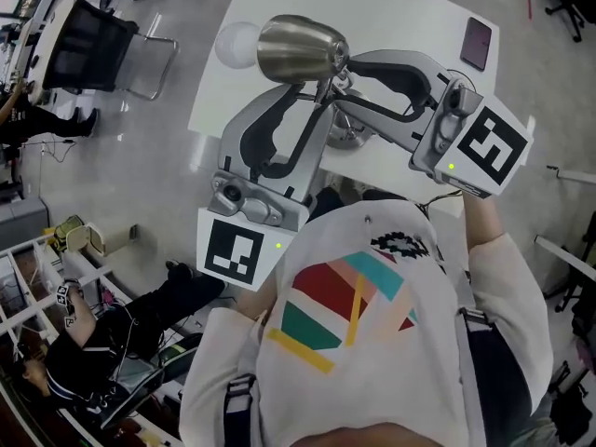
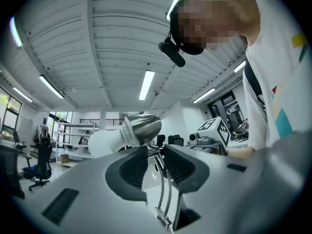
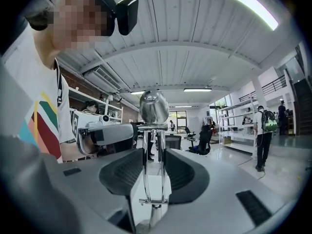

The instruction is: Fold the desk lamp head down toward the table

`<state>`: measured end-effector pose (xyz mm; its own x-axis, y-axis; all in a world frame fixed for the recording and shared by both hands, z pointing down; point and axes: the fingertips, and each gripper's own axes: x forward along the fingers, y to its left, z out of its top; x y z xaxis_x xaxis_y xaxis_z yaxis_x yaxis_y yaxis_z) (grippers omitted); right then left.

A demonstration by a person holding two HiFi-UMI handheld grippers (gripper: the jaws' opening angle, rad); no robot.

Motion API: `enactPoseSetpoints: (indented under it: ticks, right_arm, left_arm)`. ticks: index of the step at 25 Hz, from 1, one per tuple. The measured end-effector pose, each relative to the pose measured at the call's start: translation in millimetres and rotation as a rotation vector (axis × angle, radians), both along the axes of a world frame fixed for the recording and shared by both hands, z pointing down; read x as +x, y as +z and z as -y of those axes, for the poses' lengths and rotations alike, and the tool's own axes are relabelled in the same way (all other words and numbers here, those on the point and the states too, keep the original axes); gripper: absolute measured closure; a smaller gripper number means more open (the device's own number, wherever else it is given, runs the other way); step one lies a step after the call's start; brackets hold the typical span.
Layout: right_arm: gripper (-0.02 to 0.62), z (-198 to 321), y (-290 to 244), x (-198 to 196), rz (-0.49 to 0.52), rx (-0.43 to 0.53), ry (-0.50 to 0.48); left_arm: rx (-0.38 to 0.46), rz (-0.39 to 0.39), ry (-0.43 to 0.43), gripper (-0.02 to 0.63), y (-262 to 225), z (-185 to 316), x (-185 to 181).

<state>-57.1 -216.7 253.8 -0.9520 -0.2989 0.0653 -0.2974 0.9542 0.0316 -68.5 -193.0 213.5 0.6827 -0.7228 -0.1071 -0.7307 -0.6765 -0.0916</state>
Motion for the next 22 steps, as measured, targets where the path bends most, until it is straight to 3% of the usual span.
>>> enactPoseSetpoints:
  ticks: [8,12,17,22]
  right_arm:
    - [0.443,2,3,-24,-0.086,-0.007,0.008]
    - [0.443,5,1,-37,-0.144,-0.014,-0.026]
    - [0.443,1,0,-37,-0.307,0.045,-0.050]
    - [0.442,13,4,-66,-0.296,-0.016,-0.030]
  left_arm:
    - [0.010,-0.026,0.018,0.454,3,2,-25]
    - [0.017,-0.075,0.013,0.454,-2,5,-38]
    - [-0.004,-0.103,0.031,0.454,-2,4,-40]
    - [-0.020,-0.096,0.003,0.459,9,19,-76]
